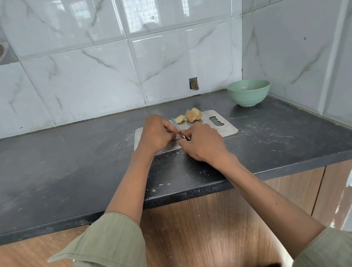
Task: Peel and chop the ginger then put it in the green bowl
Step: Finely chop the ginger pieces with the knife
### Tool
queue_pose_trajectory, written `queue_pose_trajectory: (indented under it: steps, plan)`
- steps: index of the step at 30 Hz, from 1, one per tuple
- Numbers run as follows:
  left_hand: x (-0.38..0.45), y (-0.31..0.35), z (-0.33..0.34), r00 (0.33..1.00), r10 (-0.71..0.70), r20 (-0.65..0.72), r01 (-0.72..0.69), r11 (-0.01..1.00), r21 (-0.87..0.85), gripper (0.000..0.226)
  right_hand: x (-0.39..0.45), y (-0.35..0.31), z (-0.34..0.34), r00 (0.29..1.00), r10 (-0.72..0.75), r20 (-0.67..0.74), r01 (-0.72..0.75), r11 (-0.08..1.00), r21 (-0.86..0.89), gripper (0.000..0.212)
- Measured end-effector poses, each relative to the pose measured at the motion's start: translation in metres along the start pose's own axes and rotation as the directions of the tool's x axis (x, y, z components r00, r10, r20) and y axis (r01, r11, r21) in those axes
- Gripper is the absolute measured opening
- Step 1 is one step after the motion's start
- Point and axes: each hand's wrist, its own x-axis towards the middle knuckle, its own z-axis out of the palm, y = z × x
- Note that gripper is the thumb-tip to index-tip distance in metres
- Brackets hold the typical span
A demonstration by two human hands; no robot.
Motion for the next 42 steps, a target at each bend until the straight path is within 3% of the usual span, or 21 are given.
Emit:
queue_pose_trajectory:
  steps: [6, 12, 23, 30, 42]
  plan:
    - [0.001, -0.001, 0.001, 1.000, 0.010, -0.009, -0.010, 1.000, 0.007, 0.016, 0.010, -0.003, 0.004, 0.998, 0.042, 0.037, -0.040, 0.998, -0.049, 0.026]
    - [0.000, 0.000, 0.001, 1.000, 0.005, -0.006, -0.004, 1.000, 0.003, 0.015, 0.003, -0.006, 0.011, 0.996, 0.047, -0.075, -0.053, 0.995, -0.085, 0.027]
    - [0.001, -0.004, -0.002, 1.000, -0.020, -0.016, 0.020, 1.000, -0.010, 0.019, -0.007, -0.003, 0.002, 0.998, -0.018, -0.063, 0.020, 1.000, 0.021, 0.018]
    - [0.001, -0.002, -0.003, 0.999, -0.029, -0.014, 0.029, 1.000, 0.000, 0.018, -0.011, -0.006, -0.005, 0.997, -0.036, -0.062, 0.038, 0.999, 0.023, 0.030]
    - [0.001, -0.003, -0.001, 0.999, -0.031, -0.015, 0.030, 0.999, -0.027, 0.029, -0.008, -0.003, -0.001, 0.999, -0.009, -0.039, 0.010, 1.000, 0.017, 0.026]
